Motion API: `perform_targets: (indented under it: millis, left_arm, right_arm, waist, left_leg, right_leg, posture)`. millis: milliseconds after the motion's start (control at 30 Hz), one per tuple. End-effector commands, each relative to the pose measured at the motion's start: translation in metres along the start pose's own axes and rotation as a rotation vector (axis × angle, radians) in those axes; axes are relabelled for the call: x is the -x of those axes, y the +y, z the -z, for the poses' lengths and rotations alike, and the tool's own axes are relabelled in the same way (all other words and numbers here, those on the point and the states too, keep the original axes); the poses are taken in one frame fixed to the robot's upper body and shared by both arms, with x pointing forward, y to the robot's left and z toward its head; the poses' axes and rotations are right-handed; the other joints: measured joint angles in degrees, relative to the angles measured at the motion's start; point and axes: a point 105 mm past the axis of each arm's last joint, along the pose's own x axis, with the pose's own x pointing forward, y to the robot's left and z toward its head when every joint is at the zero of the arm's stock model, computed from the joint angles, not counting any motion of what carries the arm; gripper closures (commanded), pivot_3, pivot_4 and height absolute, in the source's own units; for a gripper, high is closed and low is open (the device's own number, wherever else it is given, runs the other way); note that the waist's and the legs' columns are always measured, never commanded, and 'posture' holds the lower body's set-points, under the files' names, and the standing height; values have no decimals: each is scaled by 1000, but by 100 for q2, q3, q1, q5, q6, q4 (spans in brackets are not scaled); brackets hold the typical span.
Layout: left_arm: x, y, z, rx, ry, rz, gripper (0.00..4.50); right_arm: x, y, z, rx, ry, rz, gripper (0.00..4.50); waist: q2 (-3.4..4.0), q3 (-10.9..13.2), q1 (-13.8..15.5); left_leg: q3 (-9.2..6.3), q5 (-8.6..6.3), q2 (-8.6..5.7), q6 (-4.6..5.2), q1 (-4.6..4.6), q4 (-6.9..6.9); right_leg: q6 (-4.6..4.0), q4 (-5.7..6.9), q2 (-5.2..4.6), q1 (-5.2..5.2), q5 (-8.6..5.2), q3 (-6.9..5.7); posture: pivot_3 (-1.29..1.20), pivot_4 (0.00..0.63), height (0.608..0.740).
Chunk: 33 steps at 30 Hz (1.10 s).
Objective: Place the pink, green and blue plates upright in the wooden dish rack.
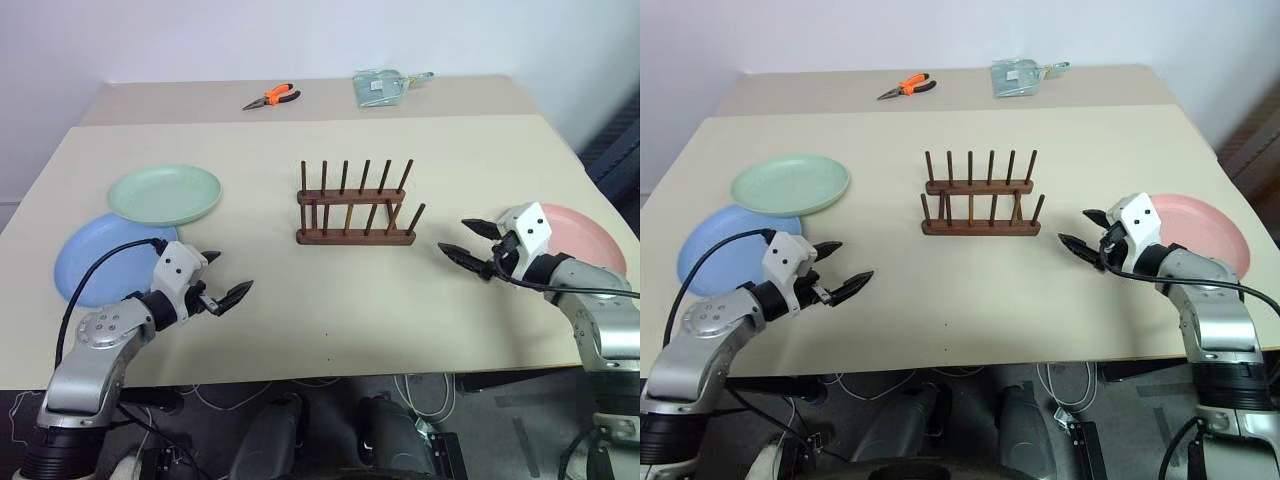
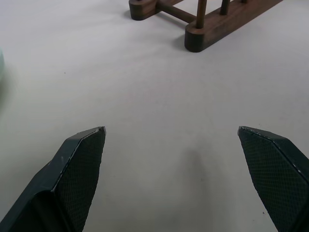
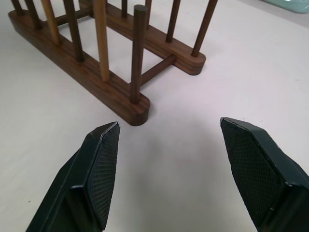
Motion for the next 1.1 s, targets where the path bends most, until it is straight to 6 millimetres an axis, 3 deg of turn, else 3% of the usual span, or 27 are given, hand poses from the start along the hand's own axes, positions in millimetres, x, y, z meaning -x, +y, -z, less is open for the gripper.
perform_targets:
  millis: [33,333,400,500,533,733,900,1100]
  left_arm:
    - [-1,-2,-7,-19,-23,2,0]
    - [-8,-7,-9,-34,-29,35,0]
    - [-12,-8,-10,-23,-31,64,0]
    - [-21,-5,-10,4,-29,103,0]
    - [-26,-4,-10,-8,-26,126,0]
    - [-75,-13,-18,-78,-27,297,0]
    - [-119,-17,-24,-103,-18,394,0]
    - [-150,-24,-26,-133,7,440,0]
  right_arm:
    - [1,-7,-11,36,-35,36,1132]
    - [-1,0,-11,59,-32,43,1132]
    - [-3,10,-10,44,-34,14,1132]
    - [-5,33,-13,8,-49,-49,339]
    - [-6,39,-14,2,-55,-58,33]
    - [-10,60,-21,-5,-89,-46,33]
    - [-8,65,-20,-3,-96,-13,33]
    - [-7,72,-20,-3,-101,0,33]
  waist:
    - [0,0,0]
    - [0,0,0]
    - [0,0,1]
    - [0,0,3]
    - [0,-1,5]
    - [0,-1,23]
    - [-3,-3,49]
    - [-4,-3,0]
  left_leg:
    - [0,0,0,0,0,0]
    - [0,3,0,5,0,0]
    - [0,4,0,6,0,0]
    - [0,4,1,6,0,0]
    - [0,4,1,7,0,0]
    - [-1,5,-5,7,0,5]
    - [-1,7,-8,9,-3,10]
    - [-1,8,-8,10,-4,11]
  right_leg:
    - [0,0,0,0,0,0]
    - [0,1,1,0,0,0]
    - [0,1,1,0,0,0]
    - [0,2,2,0,0,0]
    - [0,2,3,0,0,0]
    - [2,3,2,-2,1,-1]
    - [4,3,4,10,2,-3]
    - [5,10,5,13,2,-1]
  posture:
    - [0,150,740]
    - [0,150,740]
    - [0,150,740]
    - [0,150,740]
    - [0,150,740]
    - [0,150,740]
    - [0,150,740]
    - [0,150,740]
